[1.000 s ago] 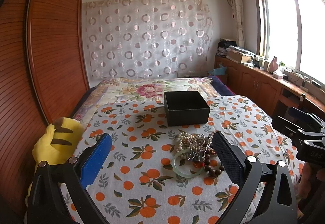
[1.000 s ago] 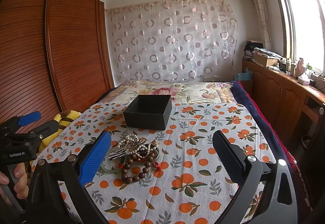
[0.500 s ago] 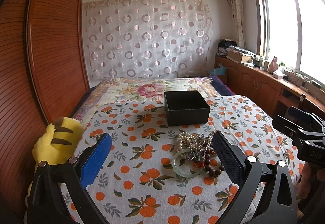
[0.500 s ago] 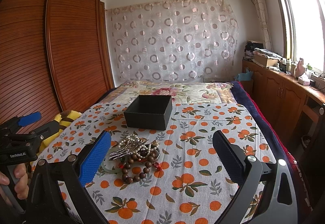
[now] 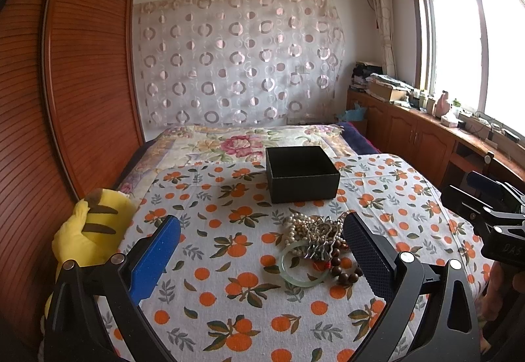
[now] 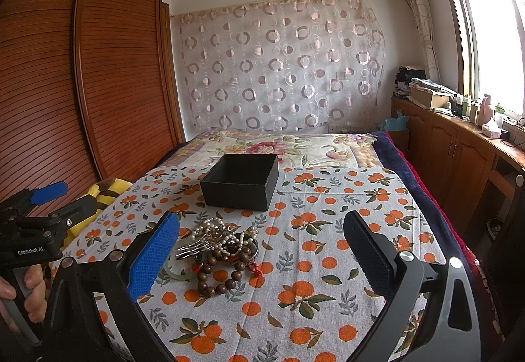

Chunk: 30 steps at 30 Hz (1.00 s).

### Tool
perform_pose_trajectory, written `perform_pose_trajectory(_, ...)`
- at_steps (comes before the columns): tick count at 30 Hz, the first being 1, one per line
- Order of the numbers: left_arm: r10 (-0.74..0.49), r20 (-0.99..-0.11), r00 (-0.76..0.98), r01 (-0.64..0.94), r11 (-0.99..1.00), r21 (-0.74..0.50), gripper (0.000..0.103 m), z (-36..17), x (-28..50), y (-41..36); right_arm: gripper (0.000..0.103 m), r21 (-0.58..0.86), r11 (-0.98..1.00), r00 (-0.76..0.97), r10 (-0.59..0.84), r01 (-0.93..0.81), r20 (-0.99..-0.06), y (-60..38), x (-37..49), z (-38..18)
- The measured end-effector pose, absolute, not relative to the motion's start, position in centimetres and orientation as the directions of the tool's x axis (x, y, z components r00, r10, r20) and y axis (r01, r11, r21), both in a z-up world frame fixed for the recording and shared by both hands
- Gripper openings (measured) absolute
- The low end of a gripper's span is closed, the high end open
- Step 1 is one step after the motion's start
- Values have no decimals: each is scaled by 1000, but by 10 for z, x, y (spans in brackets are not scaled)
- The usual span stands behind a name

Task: Organize jewelry

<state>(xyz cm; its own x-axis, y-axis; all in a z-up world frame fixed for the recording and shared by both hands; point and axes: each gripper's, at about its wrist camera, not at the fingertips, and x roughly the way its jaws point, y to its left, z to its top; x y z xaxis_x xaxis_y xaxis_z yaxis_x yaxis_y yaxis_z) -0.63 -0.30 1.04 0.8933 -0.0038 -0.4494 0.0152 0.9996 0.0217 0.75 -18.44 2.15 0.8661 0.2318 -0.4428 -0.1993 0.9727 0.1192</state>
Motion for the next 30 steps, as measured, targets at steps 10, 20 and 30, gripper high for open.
perform_pose_trajectory(10, -5, -448, 894, 16, 1000, 22, 96, 11, -6, -5, 101, 118, 973, 867, 231, -200, -442, -184, 8, 22)
perform_pose_trajectory(20, -12, -441, 897, 23, 1000, 20, 96, 17, -10, -7, 101, 119, 973, 867, 231, -199, -442, -183, 7, 23)
perform_pose_trajectory(30, -14, -454, 891, 25, 1000, 18, 96, 12, -7, -6, 101, 118, 972, 862, 234, -202, -451, -183, 9, 22)
